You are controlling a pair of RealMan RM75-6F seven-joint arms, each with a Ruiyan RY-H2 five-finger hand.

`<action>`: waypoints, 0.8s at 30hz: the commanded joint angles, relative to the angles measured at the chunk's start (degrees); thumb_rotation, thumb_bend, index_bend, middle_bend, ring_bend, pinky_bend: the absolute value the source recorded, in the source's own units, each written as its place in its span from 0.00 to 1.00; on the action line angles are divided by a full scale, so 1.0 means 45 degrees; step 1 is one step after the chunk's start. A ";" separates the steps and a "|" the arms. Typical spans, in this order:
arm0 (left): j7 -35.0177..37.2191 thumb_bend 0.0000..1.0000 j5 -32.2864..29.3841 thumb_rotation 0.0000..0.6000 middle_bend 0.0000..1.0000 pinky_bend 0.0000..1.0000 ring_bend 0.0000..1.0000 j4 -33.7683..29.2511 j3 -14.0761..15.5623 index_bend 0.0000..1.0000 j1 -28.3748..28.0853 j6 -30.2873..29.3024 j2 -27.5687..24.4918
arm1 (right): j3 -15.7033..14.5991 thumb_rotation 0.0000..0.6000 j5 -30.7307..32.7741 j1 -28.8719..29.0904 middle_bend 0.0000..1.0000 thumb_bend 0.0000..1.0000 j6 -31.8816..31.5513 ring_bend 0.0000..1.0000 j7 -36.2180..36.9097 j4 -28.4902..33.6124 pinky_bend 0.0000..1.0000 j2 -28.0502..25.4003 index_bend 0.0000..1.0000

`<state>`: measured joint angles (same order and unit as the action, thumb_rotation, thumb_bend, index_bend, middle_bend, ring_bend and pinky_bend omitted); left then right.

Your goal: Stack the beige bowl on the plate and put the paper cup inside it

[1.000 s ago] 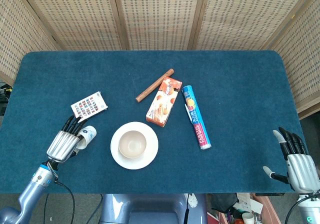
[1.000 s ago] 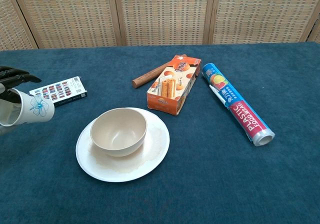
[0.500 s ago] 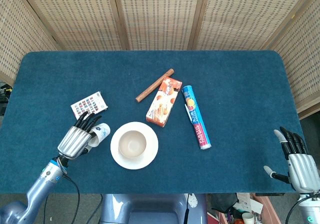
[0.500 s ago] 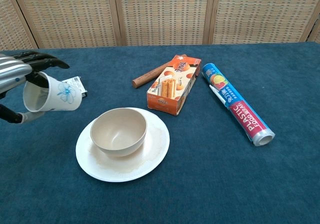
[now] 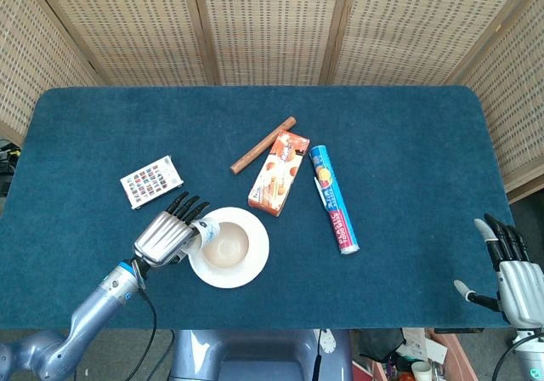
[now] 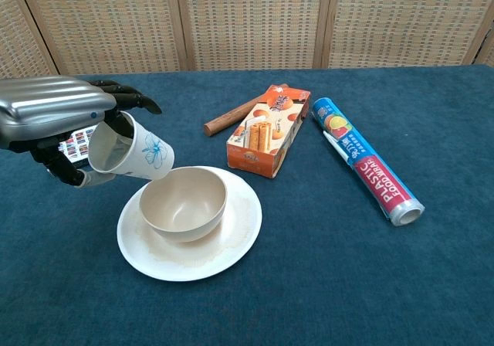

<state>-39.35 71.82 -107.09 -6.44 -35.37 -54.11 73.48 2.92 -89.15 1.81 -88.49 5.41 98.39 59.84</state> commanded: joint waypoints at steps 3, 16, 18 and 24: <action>-0.1786 0.37 -0.2588 1.00 0.09 0.00 0.00 -0.0946 -0.0163 0.65 -0.1148 0.0652 -0.0096 | -0.0012 1.00 -0.0040 -0.0006 0.00 0.15 -0.0010 0.00 0.0031 -0.0010 0.00 -0.0007 0.00; -0.3007 0.37 -0.5312 1.00 0.07 0.00 0.00 -0.1378 0.0008 0.65 -0.2883 0.0238 0.0635 | 0.0009 1.00 -0.0006 -0.0017 0.00 0.15 -0.0017 0.00 0.0118 -0.0050 0.00 -0.0010 0.00; -0.3222 0.37 -0.5742 1.00 0.07 0.00 0.00 -0.1515 0.0100 0.65 -0.3132 0.0146 0.0631 | 0.0013 1.00 -0.0007 -0.0027 0.00 0.15 -0.0037 0.00 0.0173 -0.0064 0.00 -0.0020 0.00; -0.3838 0.37 -0.7236 1.00 0.06 0.00 0.00 -0.1800 0.0287 0.65 -0.3959 -0.0285 0.0650 | 0.0002 1.00 -0.0050 -0.0030 0.00 0.15 -0.0045 0.00 0.0222 -0.0062 0.00 -0.0040 0.00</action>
<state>-55.71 41.03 -114.59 -5.51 -51.88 -54.60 76.29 2.93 -89.38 1.67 -88.69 6.40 98.11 59.66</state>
